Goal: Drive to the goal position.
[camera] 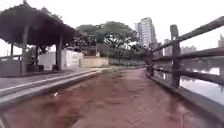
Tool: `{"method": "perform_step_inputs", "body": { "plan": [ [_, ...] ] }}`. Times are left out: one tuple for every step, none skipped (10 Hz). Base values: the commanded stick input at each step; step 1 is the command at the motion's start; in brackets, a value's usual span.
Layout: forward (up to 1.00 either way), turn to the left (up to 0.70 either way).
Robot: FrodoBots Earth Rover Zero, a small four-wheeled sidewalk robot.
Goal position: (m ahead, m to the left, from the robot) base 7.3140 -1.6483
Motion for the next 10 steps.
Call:
{"method": "perform_step_inputs", "body": {
  "plan": [
    [1.00,0.00],
    [1.00,0.00],
    [1.00,0.00],
    [1.00,0.00],
    [1.00,0.00],
    [1.00,0.00],
    [1.00,0.00],
    [1.00,0.00],
    [1.00,0.00],
    [1.00,-0.05]
  ]
}}
